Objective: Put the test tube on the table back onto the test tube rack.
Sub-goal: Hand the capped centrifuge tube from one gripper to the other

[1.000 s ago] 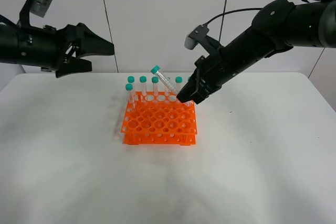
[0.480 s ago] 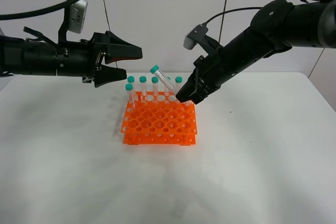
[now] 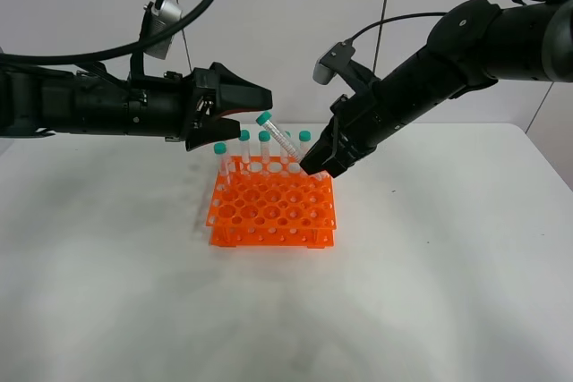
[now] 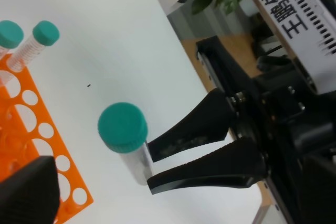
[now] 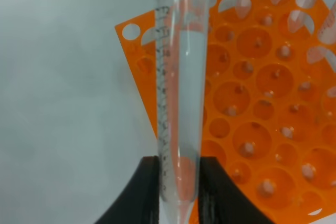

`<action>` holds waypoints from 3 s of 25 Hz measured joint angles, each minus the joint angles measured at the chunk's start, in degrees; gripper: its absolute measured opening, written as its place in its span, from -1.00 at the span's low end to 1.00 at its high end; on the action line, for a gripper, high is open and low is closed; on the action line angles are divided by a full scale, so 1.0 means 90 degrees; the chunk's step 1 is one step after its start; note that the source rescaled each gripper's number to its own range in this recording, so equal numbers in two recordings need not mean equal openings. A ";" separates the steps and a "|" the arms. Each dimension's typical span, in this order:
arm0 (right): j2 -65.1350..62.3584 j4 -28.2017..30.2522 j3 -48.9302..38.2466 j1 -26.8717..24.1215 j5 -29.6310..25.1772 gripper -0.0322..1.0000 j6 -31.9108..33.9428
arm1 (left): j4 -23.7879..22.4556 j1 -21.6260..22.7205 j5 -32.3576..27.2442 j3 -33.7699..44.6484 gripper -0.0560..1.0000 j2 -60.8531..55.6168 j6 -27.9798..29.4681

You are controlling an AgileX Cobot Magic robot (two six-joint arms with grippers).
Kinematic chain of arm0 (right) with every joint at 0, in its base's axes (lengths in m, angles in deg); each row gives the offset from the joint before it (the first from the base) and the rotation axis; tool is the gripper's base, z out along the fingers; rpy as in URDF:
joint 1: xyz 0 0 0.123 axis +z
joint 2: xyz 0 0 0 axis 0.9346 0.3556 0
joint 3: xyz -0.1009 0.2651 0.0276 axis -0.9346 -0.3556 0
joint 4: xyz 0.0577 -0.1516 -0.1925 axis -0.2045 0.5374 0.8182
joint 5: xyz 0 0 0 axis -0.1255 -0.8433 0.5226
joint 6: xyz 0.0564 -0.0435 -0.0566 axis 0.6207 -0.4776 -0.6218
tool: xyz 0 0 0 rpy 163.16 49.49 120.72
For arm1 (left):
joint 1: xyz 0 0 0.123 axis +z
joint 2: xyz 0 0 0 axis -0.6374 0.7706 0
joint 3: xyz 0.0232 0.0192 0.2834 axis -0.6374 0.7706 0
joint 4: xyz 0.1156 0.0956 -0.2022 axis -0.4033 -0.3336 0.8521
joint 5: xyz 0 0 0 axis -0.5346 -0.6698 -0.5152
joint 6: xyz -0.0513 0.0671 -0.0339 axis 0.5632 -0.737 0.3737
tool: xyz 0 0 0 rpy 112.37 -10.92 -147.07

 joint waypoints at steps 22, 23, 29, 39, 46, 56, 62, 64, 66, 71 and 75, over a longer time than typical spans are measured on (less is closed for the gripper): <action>0.0000 0.0019 0.0000 0.0000 -0.0021 -0.94 0.0000 | 0.0049 -0.0154 0.0117 -0.0602 1.00 0.0819 -0.0028; 0.0000 0.0019 0.0000 0.0000 -0.0021 -0.94 0.0000 | 0.0049 -0.0154 0.0117 -0.0602 1.00 0.0834 -0.0028; 0.0000 0.0024 0.0000 0.0000 -0.0005 -0.94 0.0000 | 0.0049 -0.0154 0.0117 -0.0602 0.72 0.0834 -0.0022; 0.0000 0.0038 0.0000 0.0000 -0.0005 -0.94 0.0000 | 0.0043 -0.0154 0.0129 -0.0816 0.33 0.0834 0.0166; 0.0000 0.0065 0.0000 0.0000 -0.0005 -0.94 0.0000 | 0.0048 -0.0167 0.0081 -0.0854 0.23 0.0868 0.0196; 0.0000 0.0144 0.0000 0.0000 -0.0005 -0.94 0.0000 | 0.0048 -0.0370 0.0213 -0.0854 0.22 0.0899 0.0196; 0.0000 0.0146 0.0000 0.0000 -0.0005 -0.94 0.0000 | 0.0048 -0.0370 0.0229 -0.0854 -0.01 0.0899 0.0166; 0.0000 0.0146 0.0000 0.0000 -0.0005 -0.94 0.0000 | 0.0048 -0.0370 0.0237 -0.0854 -0.21 0.0899 0.0134; 0.0000 0.0151 0.0000 0.0000 -0.0011 -0.94 0.0000 | 0.0048 -0.0370 0.0276 -0.0854 -0.34 0.0899 0.0122; 0.0000 0.0151 0.0000 0.0000 -0.0011 -0.94 0.0000 | 0.0048 -0.0370 0.0282 -0.0854 -0.43 0.0899 0.0122; 0.0000 0.0159 0.0000 0.0000 -0.0016 -0.94 0.0000 | 0.0048 -0.0370 0.0282 -0.0854 -0.43 0.0899 0.0122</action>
